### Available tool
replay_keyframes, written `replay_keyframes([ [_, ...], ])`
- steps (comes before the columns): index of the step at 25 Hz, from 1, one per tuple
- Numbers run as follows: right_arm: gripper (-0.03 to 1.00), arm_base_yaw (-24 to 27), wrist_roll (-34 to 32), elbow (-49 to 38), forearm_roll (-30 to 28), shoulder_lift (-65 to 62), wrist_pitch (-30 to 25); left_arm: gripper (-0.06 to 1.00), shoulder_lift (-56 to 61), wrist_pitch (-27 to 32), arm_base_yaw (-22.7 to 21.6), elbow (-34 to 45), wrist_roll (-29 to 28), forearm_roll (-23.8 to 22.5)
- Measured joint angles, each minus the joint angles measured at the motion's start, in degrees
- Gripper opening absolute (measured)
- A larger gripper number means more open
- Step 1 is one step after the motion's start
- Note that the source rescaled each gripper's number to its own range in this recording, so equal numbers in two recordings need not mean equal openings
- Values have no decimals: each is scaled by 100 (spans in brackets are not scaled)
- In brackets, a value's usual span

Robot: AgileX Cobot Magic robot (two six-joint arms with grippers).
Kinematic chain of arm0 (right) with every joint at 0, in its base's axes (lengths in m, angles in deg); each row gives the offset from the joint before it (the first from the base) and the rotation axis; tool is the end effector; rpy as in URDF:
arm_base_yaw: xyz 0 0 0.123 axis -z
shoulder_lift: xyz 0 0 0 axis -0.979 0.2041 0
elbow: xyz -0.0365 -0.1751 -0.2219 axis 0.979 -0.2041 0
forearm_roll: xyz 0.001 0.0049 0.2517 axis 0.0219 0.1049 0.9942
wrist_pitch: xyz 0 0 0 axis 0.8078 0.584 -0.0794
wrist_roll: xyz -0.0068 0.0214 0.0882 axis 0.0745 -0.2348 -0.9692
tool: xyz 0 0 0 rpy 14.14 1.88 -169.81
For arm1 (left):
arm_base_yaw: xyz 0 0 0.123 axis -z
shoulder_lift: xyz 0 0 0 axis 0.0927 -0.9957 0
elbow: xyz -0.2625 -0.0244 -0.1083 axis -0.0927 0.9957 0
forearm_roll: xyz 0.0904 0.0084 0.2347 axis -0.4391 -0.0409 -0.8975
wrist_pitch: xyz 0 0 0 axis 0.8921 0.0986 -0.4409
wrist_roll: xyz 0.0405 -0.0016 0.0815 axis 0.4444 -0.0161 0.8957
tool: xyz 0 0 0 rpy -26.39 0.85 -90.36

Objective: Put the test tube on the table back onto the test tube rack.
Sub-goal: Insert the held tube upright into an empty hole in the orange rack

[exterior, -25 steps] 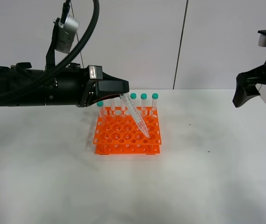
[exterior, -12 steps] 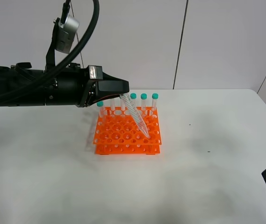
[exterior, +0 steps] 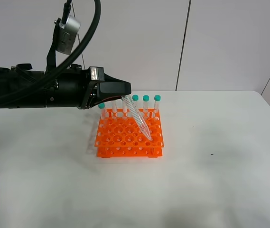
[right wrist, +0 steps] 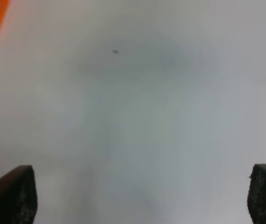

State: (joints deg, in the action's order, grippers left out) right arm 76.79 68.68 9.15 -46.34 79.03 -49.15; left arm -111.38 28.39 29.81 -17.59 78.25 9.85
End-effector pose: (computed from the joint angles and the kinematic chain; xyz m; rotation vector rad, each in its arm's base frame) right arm 0.0509 0.0033 0.2744 -0.1294 2.3448 0.0005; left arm 0.2481 -0.1650 0.2697 0.3131 2.0898 -1.1123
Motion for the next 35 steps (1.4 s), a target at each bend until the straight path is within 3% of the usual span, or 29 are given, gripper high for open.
replay_keyframes([
  [9, 100, -161, 0, -4, -5, -130, 13, 0, 0, 0, 0, 0, 0, 0],
  [23, 100, -165, 0, -26, 6, -2029, 17, 0, 26, 0, 0, 0, 0, 0],
  [35, 100, -165, 0, -26, 6, -2040, 17, 0, 1236, 10, 0, 0, 0, -1],
])
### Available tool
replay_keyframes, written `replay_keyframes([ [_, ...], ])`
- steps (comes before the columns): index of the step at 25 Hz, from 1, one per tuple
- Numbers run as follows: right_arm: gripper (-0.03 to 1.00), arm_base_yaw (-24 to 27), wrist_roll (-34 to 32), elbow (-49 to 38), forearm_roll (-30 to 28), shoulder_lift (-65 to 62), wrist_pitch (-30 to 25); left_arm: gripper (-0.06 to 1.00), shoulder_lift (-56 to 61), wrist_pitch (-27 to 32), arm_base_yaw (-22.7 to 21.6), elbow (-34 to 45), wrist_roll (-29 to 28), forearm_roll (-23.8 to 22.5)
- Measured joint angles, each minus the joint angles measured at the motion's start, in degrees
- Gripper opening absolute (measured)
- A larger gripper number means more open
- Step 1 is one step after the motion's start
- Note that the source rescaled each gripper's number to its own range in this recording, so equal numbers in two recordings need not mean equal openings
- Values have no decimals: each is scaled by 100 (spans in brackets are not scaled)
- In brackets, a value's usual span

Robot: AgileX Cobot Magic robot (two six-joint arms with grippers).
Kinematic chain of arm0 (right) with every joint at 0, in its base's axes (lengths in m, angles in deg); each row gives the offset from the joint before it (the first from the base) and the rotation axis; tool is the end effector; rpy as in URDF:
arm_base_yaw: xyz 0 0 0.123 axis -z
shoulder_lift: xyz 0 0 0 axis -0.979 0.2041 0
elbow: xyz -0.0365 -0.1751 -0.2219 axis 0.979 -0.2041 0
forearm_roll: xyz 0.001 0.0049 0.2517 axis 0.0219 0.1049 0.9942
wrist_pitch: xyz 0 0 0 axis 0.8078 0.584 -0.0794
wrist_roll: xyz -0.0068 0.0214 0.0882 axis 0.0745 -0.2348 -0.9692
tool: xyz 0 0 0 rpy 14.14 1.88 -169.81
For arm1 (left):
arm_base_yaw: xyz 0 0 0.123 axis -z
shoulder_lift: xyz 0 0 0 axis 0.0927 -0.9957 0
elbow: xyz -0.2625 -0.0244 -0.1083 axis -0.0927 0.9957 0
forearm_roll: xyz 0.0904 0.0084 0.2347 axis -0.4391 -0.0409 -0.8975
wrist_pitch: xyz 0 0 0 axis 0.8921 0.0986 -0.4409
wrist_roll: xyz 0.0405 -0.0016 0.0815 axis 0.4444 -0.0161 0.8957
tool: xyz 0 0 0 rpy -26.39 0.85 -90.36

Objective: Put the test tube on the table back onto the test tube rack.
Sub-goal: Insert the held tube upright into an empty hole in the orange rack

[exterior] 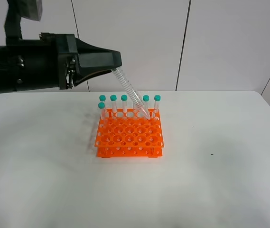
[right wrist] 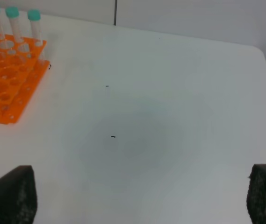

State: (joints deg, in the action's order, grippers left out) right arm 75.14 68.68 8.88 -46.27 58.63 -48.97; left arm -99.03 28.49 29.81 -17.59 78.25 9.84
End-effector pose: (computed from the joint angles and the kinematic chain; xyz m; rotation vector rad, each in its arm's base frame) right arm -0.0044 0.0019 0.2816 -0.1434 1.9888 0.0088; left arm 0.2133 -0.1493 0.3292 0.3652 1.8624 -1.1259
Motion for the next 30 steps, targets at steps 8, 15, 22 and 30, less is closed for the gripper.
replay_keyframes([
  [8, 100, 0, 0, 0, 4, 0, 0, 0, 443, -462, 0, 0, 231, -415],
  [15, 100, 0, 0, 0, 4, 0, 0, 0, 436, -1753, 0, 0, 106, -2118],
  [22, 100, 0, 0, 0, 4, 0, 0, 0, 258, -3587, 107, 0, -4359, -7382],
  [30, 100, 0, 0, 0, 4, 0, 0, 0, -887, -4656, 748, 0, -6469, -10048],
])
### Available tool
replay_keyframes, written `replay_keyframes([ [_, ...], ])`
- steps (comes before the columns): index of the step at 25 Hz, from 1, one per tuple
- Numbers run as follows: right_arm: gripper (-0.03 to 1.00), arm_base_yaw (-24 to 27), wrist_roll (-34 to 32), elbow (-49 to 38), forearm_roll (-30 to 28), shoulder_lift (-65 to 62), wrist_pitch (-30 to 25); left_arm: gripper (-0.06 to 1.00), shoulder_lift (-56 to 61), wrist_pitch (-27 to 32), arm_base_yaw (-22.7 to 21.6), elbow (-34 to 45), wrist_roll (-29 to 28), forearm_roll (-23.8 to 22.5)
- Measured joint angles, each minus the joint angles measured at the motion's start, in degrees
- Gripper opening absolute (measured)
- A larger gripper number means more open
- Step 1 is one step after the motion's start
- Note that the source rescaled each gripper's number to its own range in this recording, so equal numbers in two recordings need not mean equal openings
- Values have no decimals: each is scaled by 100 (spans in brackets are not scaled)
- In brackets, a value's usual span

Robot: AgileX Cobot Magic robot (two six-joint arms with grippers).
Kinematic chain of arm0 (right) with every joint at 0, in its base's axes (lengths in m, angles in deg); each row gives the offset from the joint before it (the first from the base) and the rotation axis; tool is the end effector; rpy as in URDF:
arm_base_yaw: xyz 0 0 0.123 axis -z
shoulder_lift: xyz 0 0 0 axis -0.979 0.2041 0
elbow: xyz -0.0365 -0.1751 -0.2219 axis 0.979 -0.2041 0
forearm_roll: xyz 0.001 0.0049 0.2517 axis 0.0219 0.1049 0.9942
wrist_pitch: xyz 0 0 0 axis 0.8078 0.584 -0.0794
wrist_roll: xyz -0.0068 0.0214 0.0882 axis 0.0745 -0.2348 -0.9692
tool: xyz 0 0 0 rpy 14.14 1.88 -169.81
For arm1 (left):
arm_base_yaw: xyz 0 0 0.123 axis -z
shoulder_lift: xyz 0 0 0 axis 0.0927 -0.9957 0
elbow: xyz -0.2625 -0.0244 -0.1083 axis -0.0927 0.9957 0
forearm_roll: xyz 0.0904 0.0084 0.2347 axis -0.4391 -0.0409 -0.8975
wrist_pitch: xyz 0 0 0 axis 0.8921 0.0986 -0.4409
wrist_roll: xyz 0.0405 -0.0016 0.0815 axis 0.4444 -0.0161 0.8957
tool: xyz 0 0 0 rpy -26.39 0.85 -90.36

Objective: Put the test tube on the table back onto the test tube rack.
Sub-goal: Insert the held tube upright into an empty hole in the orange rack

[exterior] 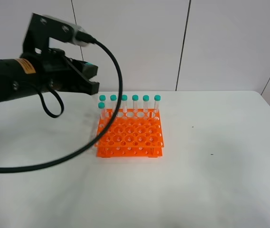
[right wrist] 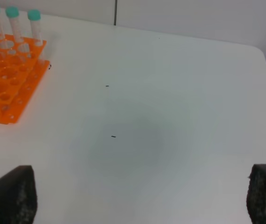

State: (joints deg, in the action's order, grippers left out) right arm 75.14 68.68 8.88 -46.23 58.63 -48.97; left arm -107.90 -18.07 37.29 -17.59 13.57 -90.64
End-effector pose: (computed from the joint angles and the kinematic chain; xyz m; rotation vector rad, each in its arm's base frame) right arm -0.0044 0.0019 0.2816 -0.1435 1.9888 0.0096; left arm 0.2553 -0.1600 0.2965 0.6355 1.6670 -0.2898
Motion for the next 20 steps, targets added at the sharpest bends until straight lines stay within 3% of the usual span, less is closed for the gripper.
replay_keyframes([
  [7, 100, 0, 0, 0, 0, 0, 0, 0, -837, -264, 476, -532, -175, -319],
  [14, 100, 0, 0, 0, 0, 0, 0, 0, -2081, -141, 465, -1723, -633, -324],
  [20, 100, 0, 0, 0, 0, 0, 0, 0, -2445, -264, 132, -1636, -693, -330],
])
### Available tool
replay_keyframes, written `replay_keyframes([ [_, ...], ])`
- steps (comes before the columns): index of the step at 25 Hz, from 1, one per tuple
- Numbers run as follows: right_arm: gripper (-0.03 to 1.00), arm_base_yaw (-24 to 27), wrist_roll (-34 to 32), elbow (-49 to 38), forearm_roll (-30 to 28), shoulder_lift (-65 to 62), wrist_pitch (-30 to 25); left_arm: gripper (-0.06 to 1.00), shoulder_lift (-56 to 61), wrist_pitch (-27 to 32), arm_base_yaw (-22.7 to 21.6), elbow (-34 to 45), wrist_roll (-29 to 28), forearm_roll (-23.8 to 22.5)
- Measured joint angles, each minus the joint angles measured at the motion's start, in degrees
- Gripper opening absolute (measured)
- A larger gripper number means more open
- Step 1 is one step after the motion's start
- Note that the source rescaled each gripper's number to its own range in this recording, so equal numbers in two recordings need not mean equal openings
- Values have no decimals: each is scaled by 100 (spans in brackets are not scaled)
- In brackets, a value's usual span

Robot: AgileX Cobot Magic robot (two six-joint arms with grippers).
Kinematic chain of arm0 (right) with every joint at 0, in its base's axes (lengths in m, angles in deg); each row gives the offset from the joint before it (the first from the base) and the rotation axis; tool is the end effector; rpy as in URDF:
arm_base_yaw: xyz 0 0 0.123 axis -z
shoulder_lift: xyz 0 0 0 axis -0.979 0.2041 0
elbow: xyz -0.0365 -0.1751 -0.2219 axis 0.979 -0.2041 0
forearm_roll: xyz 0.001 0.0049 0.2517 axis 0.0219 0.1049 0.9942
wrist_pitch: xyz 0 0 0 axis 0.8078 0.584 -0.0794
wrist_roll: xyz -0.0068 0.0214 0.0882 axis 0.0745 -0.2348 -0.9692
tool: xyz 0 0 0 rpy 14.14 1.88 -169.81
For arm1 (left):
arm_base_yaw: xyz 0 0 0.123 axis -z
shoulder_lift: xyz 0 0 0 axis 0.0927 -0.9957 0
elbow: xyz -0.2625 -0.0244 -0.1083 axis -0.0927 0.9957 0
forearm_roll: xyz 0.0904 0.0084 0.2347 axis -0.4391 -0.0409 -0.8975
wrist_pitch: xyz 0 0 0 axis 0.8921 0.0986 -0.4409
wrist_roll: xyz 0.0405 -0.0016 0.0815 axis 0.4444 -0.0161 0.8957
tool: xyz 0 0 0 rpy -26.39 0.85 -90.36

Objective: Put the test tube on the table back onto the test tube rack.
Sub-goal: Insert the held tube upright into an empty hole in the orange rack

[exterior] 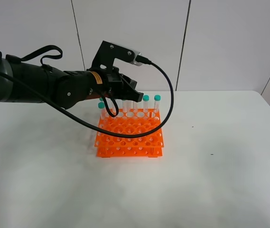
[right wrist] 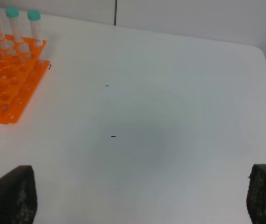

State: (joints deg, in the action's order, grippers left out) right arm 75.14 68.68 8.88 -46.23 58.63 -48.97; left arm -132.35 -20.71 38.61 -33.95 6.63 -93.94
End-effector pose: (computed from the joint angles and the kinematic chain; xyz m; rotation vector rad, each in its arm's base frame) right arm -0.0044 0.0019 0.2816 -0.1435 1.9888 0.0096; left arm 0.3359 -0.2233 0.2397 0.6450 1.7725 -0.3556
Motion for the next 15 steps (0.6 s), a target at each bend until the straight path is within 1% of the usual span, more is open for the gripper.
replay_keyframes([
  [2, 100, 0, 0, 0, 0, 0, 0, 0, 0, -160, -187, 92, -103, 0],
  [6, 100, 0, 0, 0, 0, 0, 0, 0, 0, -242, -486, 212, -260, -12],
  [10, 100, 0, 0, 0, 0, 0, 0, 0, -152, -459, -525, 227, -274, -95],
  [15, 100, 0, 0, 0, 0, 0, 0, 0, -453, -562, -525, 234, -259, -106],
])
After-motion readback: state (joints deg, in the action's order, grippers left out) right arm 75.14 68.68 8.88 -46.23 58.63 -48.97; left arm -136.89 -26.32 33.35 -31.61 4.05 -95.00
